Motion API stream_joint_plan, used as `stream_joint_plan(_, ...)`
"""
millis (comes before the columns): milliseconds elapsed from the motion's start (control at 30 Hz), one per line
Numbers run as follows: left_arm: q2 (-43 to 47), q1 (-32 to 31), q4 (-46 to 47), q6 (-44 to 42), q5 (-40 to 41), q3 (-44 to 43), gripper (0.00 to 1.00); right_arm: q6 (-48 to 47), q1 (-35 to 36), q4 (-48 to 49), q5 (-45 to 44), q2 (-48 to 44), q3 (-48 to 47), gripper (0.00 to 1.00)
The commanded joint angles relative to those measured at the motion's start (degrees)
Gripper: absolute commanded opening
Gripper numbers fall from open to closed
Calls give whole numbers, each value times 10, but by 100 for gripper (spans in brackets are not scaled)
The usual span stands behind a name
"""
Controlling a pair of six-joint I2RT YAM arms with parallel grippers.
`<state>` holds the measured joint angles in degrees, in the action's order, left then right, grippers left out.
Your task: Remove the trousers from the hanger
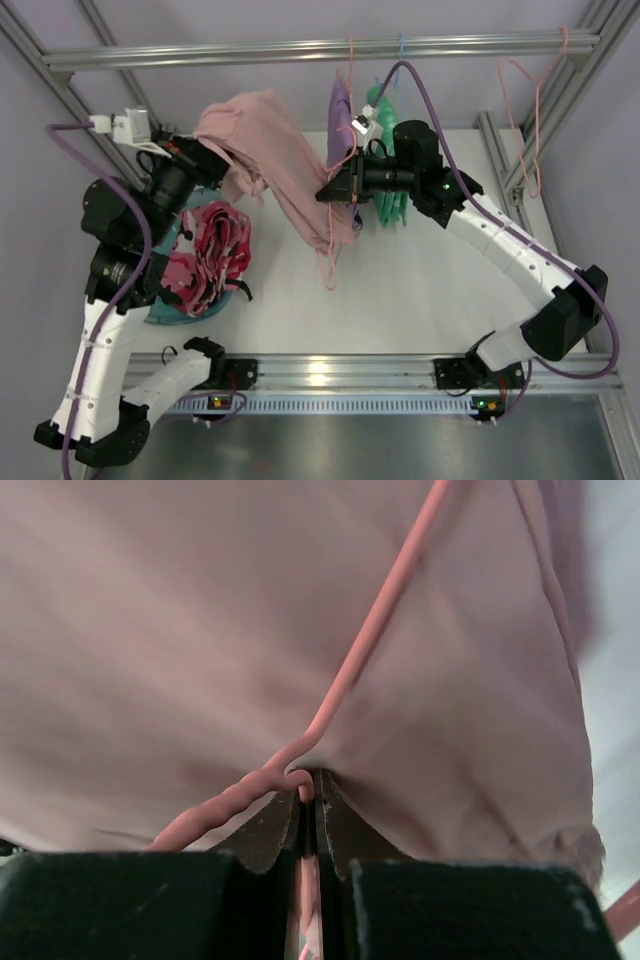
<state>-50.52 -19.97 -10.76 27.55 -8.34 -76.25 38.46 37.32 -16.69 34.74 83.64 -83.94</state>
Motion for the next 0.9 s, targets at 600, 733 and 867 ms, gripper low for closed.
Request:
stream_joint_plan(600, 115, 246, -67, -61, 250, -166, 0, -107, 14, -41, -12, -25, 24, 0)
stream_joint_plan(733, 157, 269, -76, -155, 336, -123, 0, -114, 17, -48, -8, -31, 16, 0)
stream_joint_plan(867, 173, 274, -89, -205, 387, -99, 0, -115, 20, -49, -5, -36, 18, 0)
